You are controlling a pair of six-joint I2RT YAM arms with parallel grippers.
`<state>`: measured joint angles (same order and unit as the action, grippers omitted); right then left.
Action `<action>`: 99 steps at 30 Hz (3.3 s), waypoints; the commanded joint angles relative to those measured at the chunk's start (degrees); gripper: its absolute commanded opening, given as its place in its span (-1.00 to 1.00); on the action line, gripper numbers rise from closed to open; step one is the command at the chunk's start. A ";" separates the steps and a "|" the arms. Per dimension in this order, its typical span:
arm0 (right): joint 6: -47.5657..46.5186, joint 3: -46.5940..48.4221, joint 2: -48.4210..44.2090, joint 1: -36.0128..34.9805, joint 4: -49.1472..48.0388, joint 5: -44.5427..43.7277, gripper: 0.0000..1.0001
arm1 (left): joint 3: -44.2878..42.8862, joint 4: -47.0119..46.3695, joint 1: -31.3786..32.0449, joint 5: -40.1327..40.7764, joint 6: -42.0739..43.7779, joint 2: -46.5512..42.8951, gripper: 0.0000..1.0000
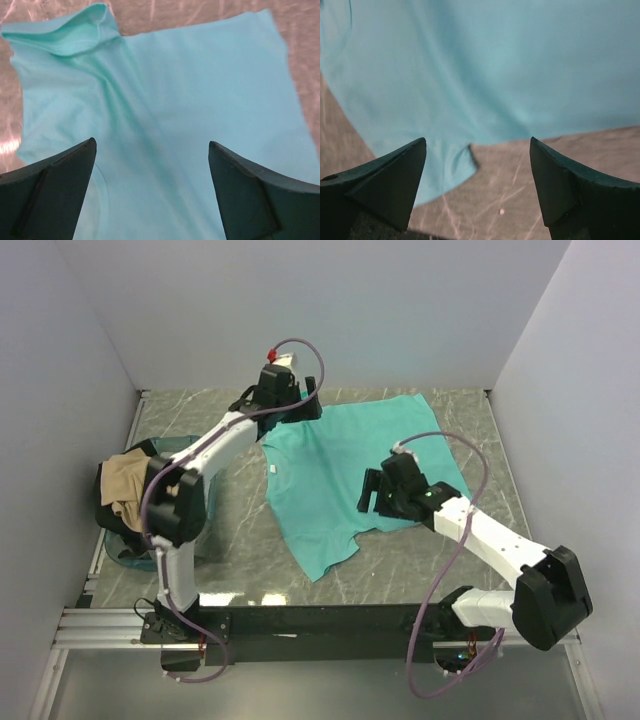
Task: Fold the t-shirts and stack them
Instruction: Flatten the tshirt out
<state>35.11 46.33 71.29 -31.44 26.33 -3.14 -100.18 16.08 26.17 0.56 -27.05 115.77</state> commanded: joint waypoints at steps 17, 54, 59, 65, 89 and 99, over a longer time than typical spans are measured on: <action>-10.68 22.31 28.11 26.69 -0.40 -3.28 0.84 | 39.35 -7.64 10.39 0.93 -16.98 -16.80 0.99; 1.28 -1.97 -5.72 12.54 7.43 -3.44 0.93 | 49.65 12.49 5.12 15.44 -21.30 -31.12 0.99; -1.71 6.13 -1.07 12.98 0.77 1.45 0.93 | 38.59 10.65 5.03 14.30 -18.31 -28.24 0.99; -4.96 7.81 5.70 12.98 -2.86 6.83 0.93 | 22.33 6.96 2.66 8.78 -14.53 -16.29 0.99; -8.75 4.30 7.02 19.49 -4.71 7.44 0.93 | -25.41 6.25 -2.27 -6.53 -6.88 26.61 0.99; -8.83 3.95 4.83 19.84 -4.88 7.79 0.93 | -33.91 -8.68 -4.28 -1.58 -6.35 33.98 0.99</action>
<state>27.09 50.63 78.59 -12.05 22.94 4.23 -127.37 15.57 23.35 -1.02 -34.26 146.47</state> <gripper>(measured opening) 0.966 0.995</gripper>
